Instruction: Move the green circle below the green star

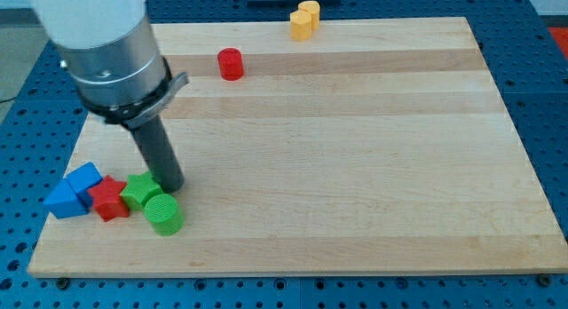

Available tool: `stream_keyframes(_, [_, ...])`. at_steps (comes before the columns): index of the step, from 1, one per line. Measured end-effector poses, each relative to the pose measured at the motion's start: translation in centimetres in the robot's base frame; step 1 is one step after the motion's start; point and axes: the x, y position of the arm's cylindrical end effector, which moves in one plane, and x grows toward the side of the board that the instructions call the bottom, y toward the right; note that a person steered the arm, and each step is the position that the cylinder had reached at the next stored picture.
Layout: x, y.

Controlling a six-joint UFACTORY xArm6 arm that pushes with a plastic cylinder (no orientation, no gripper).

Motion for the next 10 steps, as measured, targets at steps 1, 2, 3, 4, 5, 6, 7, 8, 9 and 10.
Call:
stream_keyframes(1, [0.9, -0.9])
stream_keyframes(2, [1.4, -0.7])
stream_keyframes(3, [0.6, 2.4])
stream_keyframes(4, [2.5, 6.2])
stream_keyframes(5, [3.3, 5.1])
stream_keyframes(6, [3.3, 2.4])
stream_keyframes(7, [4.1, 1.1])
stream_keyframes(8, [5.3, -0.2])
stream_keyframes(9, [5.4, -1.0])
stream_keyframes(10, [5.6, 3.0])
